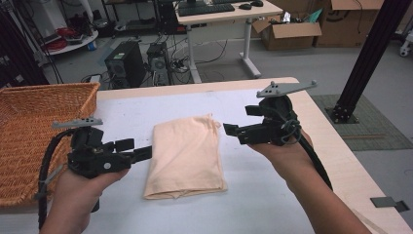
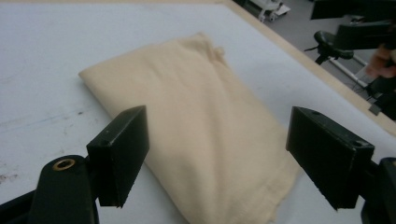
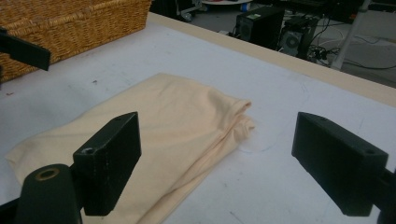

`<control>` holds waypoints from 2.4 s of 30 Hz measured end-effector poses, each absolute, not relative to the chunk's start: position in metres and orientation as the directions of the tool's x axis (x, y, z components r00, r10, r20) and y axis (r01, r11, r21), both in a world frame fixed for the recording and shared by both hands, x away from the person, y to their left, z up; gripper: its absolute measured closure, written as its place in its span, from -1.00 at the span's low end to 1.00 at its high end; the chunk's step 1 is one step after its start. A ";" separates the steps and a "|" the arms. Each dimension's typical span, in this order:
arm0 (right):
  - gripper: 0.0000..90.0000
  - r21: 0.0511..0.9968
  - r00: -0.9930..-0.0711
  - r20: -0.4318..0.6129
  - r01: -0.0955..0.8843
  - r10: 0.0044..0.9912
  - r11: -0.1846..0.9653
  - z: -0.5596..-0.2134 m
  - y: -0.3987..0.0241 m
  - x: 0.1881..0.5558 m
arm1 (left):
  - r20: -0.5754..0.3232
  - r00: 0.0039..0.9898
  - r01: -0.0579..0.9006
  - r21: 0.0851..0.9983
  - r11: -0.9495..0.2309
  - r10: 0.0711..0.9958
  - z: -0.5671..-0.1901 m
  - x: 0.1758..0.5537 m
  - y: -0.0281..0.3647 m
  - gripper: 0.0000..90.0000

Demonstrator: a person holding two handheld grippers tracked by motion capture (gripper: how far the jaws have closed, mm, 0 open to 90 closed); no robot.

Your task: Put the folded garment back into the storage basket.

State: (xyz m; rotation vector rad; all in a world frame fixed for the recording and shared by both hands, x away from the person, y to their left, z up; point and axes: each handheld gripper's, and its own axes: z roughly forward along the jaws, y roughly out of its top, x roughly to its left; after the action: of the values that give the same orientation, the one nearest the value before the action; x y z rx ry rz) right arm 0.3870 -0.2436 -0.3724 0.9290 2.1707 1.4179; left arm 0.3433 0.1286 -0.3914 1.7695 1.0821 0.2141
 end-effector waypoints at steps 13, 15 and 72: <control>-0.66 0.894 -0.703 0.050 0.348 0.710 0.282 -0.386 -0.256 0.408 | -0.499 0.473 0.727 0.687 -0.002 0.726 -0.454 0.404 0.128 -0.52; -0.66 0.893 -0.699 0.055 0.353 0.713 0.278 -0.388 -0.258 0.412 | -0.526 0.473 0.738 0.675 0.009 0.706 -0.454 0.408 0.126 -0.51; -0.66 0.910 -0.752 0.066 0.315 0.656 0.269 -0.378 -0.251 0.395 | -0.502 0.714 0.552 0.832 0.048 0.489 -0.303 0.361 0.231 0.66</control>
State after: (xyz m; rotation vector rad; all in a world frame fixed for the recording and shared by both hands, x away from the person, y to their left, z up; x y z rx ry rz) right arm 0.3951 -0.2509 -0.3775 0.8877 2.2210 1.4759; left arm 0.3612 0.2313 -0.3030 1.5870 0.8688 -0.0588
